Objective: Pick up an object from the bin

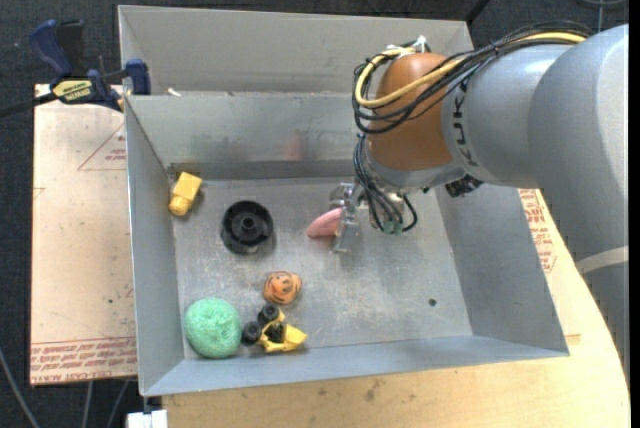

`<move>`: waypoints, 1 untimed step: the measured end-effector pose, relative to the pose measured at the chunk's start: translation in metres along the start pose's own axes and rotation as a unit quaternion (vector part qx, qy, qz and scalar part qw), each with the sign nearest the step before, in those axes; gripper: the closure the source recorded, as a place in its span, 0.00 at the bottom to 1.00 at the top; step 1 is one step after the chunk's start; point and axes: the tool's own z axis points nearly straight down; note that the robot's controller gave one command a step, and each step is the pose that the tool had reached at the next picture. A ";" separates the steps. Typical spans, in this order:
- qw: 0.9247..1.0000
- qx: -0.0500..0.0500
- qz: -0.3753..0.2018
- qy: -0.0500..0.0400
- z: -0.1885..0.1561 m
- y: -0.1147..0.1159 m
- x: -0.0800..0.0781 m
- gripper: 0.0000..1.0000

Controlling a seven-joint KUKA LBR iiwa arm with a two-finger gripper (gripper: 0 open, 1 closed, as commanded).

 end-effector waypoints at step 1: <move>1.000 0.000 0.000 0.000 0.000 0.000 0.000 1.00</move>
Offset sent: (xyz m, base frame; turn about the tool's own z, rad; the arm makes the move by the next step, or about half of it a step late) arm 0.0000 0.0000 0.0000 0.0000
